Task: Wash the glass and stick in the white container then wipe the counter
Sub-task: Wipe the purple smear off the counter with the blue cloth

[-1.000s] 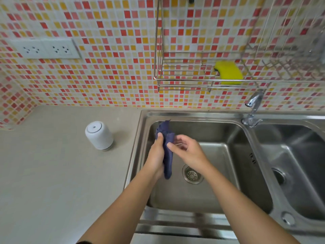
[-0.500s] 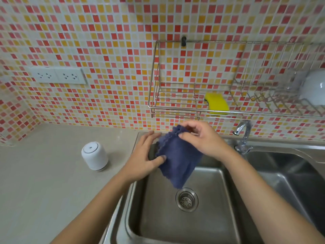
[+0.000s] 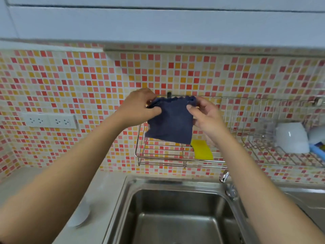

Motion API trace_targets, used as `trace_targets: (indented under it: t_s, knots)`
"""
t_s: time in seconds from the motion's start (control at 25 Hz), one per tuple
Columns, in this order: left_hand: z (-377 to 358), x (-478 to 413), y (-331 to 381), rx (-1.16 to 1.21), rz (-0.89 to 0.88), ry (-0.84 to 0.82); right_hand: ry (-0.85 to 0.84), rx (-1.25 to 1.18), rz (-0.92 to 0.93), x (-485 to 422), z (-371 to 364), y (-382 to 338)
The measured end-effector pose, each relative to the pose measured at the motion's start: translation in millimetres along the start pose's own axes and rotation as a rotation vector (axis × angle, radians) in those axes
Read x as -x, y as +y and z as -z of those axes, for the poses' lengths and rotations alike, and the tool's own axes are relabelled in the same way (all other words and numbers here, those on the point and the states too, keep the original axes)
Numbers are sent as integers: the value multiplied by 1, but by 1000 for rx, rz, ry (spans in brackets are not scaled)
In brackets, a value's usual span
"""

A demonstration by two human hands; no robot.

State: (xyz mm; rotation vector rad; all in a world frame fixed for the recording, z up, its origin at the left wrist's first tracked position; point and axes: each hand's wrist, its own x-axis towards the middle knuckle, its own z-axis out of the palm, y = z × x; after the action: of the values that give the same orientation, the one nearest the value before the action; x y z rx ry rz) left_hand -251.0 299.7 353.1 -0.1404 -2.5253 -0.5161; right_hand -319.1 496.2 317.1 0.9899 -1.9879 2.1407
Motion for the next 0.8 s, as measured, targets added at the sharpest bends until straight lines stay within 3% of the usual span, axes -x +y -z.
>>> trace_targets:
  t_s: [0.16, 0.24, 0.32, 0.44, 0.52, 0.6, 0.68, 0.8]
  knots:
    - [-24, -13, -31, 28, 176, -150, -131, 177, -71, -24, -7, 14]
    - [-41, -14, -43, 10, 219, -205, -129, 161, -187, -30, -6, 36]
    - [-61, -17, -47, -153, 202, -280, -83, 169, -313, -32, -2, 64]
    - [-99, -15, -43, -652, 103, -370, -100, 778, -326, -28, 8, 102]
    - [-124, -10, -39, -761, 10, -370, -191, 1052, -193, -23, 8, 109]
    - [-142, -5, -40, -674, 26, -409, -396, 1096, -128, -20, 5, 113]
    - [-152, -2, -46, -556, 116, -498, -623, 1181, -228, -18, 3, 122]
    - [-153, 2, -54, -496, 138, -597, -699, 1293, -316, -22, 1, 128]
